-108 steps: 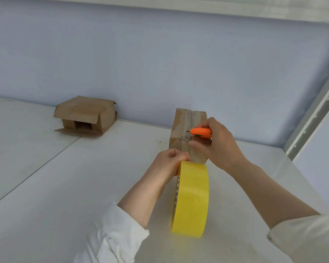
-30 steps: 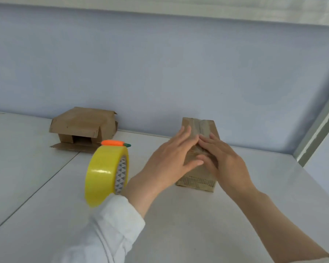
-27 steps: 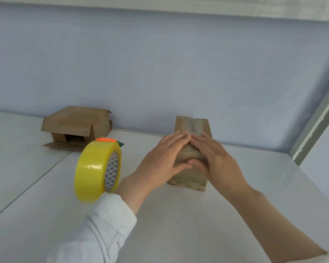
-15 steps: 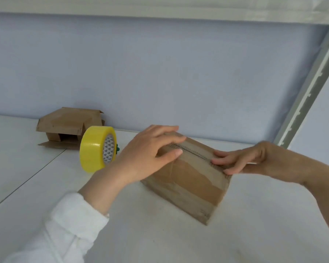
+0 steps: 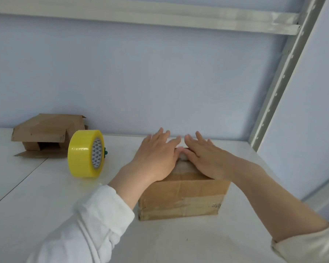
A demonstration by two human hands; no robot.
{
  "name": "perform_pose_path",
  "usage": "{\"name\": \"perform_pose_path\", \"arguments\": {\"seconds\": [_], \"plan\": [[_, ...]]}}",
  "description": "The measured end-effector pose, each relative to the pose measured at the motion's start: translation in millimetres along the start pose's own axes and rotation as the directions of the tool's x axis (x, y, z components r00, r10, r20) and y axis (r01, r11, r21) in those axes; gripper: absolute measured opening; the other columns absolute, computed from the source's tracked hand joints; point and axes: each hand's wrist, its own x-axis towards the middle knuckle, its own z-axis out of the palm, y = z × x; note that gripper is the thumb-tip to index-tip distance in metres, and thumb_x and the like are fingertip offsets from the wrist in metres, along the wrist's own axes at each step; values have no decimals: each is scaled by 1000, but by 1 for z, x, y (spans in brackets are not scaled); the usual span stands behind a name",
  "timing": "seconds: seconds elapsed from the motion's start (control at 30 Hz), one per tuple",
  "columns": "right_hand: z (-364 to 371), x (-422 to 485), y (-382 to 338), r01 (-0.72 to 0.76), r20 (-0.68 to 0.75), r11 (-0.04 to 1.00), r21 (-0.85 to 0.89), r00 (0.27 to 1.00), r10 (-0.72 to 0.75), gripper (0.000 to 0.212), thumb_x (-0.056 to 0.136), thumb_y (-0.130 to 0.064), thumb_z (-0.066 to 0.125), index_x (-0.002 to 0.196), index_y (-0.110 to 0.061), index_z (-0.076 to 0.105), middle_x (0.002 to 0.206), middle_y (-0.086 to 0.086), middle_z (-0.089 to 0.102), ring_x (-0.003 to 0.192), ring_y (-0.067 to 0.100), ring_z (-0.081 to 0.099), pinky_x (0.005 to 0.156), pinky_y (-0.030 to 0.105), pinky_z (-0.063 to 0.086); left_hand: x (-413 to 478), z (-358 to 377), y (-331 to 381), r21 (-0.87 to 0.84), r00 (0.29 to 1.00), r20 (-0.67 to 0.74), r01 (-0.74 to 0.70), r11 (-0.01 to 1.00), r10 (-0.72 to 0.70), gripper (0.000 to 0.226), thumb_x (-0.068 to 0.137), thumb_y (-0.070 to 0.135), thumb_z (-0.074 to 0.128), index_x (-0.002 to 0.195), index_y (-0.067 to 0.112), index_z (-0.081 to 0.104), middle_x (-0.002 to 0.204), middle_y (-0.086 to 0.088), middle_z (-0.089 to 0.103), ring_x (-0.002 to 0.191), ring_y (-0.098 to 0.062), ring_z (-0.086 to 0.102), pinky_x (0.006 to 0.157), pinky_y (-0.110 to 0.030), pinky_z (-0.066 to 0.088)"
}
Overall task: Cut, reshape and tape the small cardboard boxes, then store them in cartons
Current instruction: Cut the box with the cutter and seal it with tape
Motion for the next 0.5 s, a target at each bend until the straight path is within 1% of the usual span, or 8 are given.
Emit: {"name": "perform_pose_path", "arguments": {"seconds": [0.03, 0.07, 0.13, 0.2, 0.3, 0.33, 0.43, 0.5], "plan": [[6, 3, 1, -10, -13, 999, -48, 1000, 10, 56, 101, -40, 10, 151, -16, 0, 159, -6, -3, 144, 10, -13, 116, 29, -5, 3, 3, -1, -13, 998, 59, 7, 1000, -6, 47, 102, 38, 14, 147, 27, 21, 154, 1, 22, 143, -17, 15, 113, -36, 16], [10, 6, 2, -23, -33, 997, -80, 999, 20, 56, 101, -39, 9, 151, -16, -1, 159, -6, -4, 144, 9, -14, 116, 28, -6, 6, 6, -3, -23, 996, 89, 10, 1000, -8, 47, 102, 38, 14, 147, 27, 22, 153, 3, 25, 141, -17, 20, 112, -35, 19], [15, 7, 3, -40, -51, 993, -109, 998, 35, 55, 101, -39, 8, 151, -17, -2, 159, -6, -5, 143, 8, -14, 116, 28, -8, 8, 9, -4, -31, 996, 94, 1, 1000, 2, 47, 102, 38, 14, 147, 28, 21, 152, 6, 27, 138, -17, 27, 110, -35, 22], [10, 6, 3, -47, 3, 993, -105, 999, 48, 56, 101, -40, 8, 150, -17, -5, 158, -6, -8, 143, 8, -15, 116, 28, -9, 7, 8, -3, -20, 996, 94, 0, 1000, 1, 48, 102, 39, 13, 148, 28, 19, 153, 6, 26, 138, -18, 27, 111, -35, 21], [-4, 9, 3, -27, 123, 997, -74, 992, 36, 56, 101, -40, 8, 149, -17, -9, 158, -6, -12, 142, 8, -18, 115, 29, -10, 7, 7, -3, -24, 995, 96, -2, 1000, 4, 48, 101, 40, 12, 148, 28, 17, 154, 5, 24, 140, -18, 24, 112, -34, 18], [-4, 9, 4, -19, 132, 997, -73, 991, 29, 56, 101, -40, 7, 149, -17, -9, 158, -6, -12, 142, 8, -18, 115, 28, -10, 7, 8, -4, -32, 995, 95, -3, 999, 6, 48, 101, 40, 12, 148, 28, 17, 154, 5, 24, 140, -17, 23, 112, -34, 17], [6, 7, 6, -17, 23, 990, -136, 1000, 20, 56, 101, -41, 7, 150, -19, -8, 158, -8, -11, 143, 6, -16, 116, 27, -9, 11, 11, -6, -11, 997, 82, -7, 1000, 8, 49, 101, 39, 12, 148, 27, 17, 154, 5, 22, 140, -17, 21, 113, -35, 16], [12, 7, 5, -18, -12, 990, -138, 1000, 17, 56, 101, -41, 9, 150, -20, -5, 158, -8, -9, 143, 6, -14, 117, 27, -8, 12, 12, -5, 14, 992, 129, 8, 1000, -10, 49, 101, 39, 11, 148, 25, 16, 155, 3, 18, 142, -18, 17, 114, -37, 15]]}}
